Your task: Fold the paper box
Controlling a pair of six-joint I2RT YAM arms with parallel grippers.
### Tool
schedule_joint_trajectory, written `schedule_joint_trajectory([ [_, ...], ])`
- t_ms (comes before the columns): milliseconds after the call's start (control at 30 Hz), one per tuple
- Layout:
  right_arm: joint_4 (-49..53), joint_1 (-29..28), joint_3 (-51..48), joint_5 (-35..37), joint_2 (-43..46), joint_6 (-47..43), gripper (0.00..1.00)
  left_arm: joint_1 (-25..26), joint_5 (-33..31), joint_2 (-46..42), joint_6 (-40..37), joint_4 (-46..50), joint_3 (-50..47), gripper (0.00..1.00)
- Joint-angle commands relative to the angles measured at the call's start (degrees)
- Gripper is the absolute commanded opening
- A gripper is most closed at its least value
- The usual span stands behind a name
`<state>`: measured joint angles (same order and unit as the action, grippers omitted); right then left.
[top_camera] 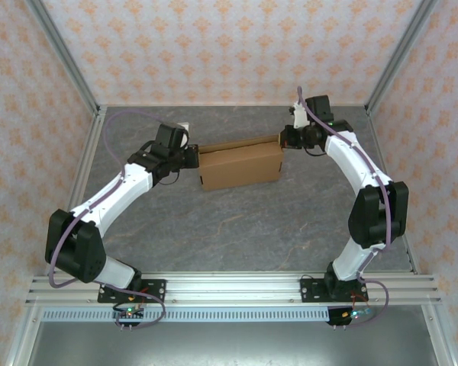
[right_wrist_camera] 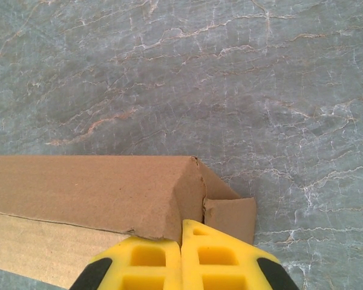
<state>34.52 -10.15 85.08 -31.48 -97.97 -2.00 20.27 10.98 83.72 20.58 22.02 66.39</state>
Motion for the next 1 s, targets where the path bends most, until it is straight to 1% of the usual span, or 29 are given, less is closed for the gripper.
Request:
schedule_joint_trajectory([
  [0,6.3,1.34,-0.15,8.17,-2.04,1.79,0.01,-1.04,-6.52,-1.12,5.27,9.85,-0.3,0.0],
  [133,5.62,0.86,-0.95,9.2,-1.27,2.36,0.0,-1.05,-5.44,-1.98,8.9,8.75,-0.11,0.0],
  [300,3.16,0.49,-3.04,10.18,-0.31,3.71,0.0,-1.08,1.34,-2.67,16.4,2.99,-2.29,0.0],
  [367,2.68,0.22,-3.35,10.22,-0.3,3.89,0.0,-0.91,2.9,-2.6,18.46,0.89,-3.38,0.0],
  [700,2.12,-0.39,-4.31,11.18,0.19,4.11,0.0,-1.35,-0.67,-5.87,20.69,0.18,-4.34,0.0],
  [833,1.74,-0.39,-5.0,12.05,0.82,4.02,0.0,-2.25,0.54,-7.38,22.89,-2.16,-5.99,0.0],
  [967,1.69,-0.39,-5.5,11.89,0.93,4.1,0.0,-2.12,0.8,-7.64,23.04,-2.54,-7.15,0.0],
])
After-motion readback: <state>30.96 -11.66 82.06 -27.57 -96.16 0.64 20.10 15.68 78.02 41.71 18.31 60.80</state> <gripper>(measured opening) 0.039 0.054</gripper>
